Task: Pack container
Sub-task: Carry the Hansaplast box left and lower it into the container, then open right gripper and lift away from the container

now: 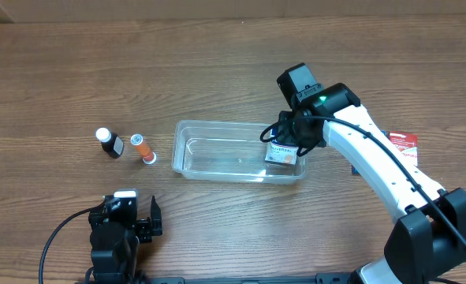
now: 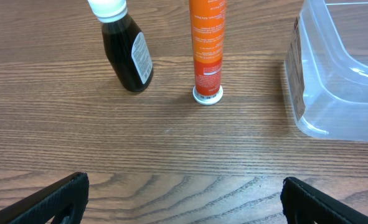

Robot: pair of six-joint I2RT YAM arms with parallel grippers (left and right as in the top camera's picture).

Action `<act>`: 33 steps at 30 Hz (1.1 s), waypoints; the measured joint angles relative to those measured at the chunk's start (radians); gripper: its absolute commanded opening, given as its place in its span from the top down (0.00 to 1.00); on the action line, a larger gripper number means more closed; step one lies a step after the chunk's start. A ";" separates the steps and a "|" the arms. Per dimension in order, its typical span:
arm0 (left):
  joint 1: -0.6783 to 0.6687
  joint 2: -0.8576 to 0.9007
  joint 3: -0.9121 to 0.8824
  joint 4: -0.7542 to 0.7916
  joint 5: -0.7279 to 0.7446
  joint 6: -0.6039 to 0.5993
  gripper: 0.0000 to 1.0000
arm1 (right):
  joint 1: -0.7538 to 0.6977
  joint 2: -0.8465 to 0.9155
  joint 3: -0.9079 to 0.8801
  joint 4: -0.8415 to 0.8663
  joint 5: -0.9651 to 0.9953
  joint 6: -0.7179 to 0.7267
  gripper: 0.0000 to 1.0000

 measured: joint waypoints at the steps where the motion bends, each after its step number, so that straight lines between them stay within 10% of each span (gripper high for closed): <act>1: 0.000 0.000 0.000 0.000 0.000 0.000 0.00 | 0.000 0.000 0.000 -0.015 -0.002 0.000 0.96; 22: 0.000 0.000 0.000 0.000 0.000 0.000 0.00 | 0.000 -0.014 0.000 0.133 -0.029 -0.047 0.96; 33: 0.000 0.000 0.000 0.000 0.000 0.000 0.00 | 0.001 0.022 0.008 -0.058 -0.099 -0.050 0.96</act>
